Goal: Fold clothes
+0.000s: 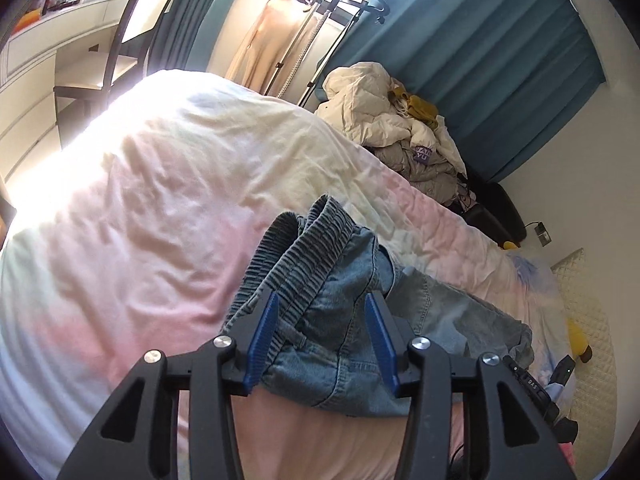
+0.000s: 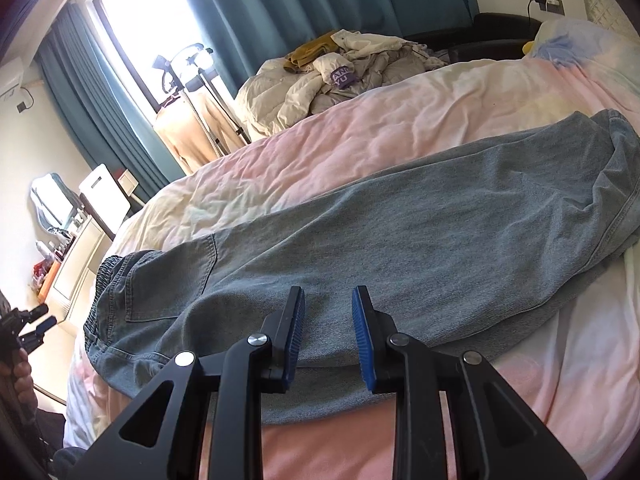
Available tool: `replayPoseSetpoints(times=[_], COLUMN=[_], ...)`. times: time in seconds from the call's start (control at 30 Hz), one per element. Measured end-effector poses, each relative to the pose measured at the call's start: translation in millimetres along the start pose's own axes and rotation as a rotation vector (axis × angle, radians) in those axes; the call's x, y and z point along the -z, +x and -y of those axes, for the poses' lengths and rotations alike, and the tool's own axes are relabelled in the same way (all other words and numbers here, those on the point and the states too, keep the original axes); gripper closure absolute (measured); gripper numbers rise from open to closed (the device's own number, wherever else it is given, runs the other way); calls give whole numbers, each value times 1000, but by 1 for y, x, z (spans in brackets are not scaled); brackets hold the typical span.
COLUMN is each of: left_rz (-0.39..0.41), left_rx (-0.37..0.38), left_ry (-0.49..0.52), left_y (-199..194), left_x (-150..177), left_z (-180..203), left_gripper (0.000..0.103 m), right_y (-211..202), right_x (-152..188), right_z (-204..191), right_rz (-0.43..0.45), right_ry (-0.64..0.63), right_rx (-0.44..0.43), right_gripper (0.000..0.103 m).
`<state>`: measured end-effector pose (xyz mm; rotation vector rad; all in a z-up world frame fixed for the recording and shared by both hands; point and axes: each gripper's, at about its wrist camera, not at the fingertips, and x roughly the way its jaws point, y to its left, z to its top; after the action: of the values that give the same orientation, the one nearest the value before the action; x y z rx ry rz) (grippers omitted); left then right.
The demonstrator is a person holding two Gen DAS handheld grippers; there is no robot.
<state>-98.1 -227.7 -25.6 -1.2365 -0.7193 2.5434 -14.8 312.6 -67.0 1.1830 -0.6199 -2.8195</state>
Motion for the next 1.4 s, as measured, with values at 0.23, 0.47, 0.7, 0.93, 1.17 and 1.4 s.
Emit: replayPoseSetpoints(times=[0.23,0.47,0.7,0.93,1.17,1.4], left_rz=[-68,-220,-317,-274,-165,-138], left_rx=[57,147,186,141,193,257], left_ry=[-82,-125,-38,-1,68,123], left_y=[78,136,170,171,97,-1], left_x=[-50,-74,-84,-81,-59,-1], left_z=[-10,-16,8,20,51,71], left_gripper=[57,57,57,92,97,97], right_y=[11,35,56,62,60,37], right_x=[1,2,3,1,3,10], right_z=[3,4,0,2,-7,-30], right_rz=[-28,-76,-120,-110,-105,-65], right_ry=[10,12,4,11,-42,-139], right_rx=[8,7,-27,-11,1,-14], right_gripper=[79,79,79,79,79,79])
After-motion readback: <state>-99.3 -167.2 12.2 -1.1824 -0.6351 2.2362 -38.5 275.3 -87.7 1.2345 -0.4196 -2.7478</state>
